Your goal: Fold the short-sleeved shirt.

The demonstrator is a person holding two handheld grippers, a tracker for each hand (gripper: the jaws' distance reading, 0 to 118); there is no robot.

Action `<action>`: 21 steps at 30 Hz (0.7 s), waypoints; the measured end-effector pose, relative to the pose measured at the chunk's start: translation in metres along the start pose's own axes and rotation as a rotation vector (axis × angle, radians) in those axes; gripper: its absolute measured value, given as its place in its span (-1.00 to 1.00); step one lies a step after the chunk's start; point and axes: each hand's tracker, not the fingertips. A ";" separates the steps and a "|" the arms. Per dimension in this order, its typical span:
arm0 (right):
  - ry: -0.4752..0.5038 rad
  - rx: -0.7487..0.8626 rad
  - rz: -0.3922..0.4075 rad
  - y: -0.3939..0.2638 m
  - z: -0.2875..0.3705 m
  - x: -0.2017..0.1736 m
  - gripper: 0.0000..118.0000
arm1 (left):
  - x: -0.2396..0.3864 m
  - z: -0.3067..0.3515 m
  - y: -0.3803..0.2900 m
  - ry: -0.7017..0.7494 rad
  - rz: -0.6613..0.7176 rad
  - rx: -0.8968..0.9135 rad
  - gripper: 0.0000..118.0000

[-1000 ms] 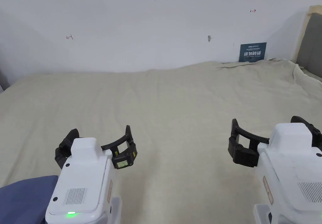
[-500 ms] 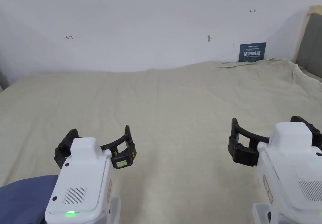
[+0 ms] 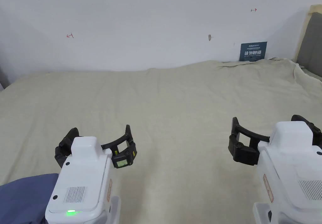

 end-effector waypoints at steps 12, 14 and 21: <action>-0.012 -0.078 -0.050 0.011 0.001 -0.002 0.86 | 0.000 0.001 0.001 -0.007 0.003 -0.003 1.00; -0.052 -0.150 -0.090 0.019 0.000 -0.005 0.86 | 0.000 0.001 0.002 -0.011 0.006 -0.003 1.00; -0.235 -0.500 -0.143 0.040 -0.018 -0.009 0.86 | -0.002 0.000 0.003 -0.013 0.005 0.001 1.00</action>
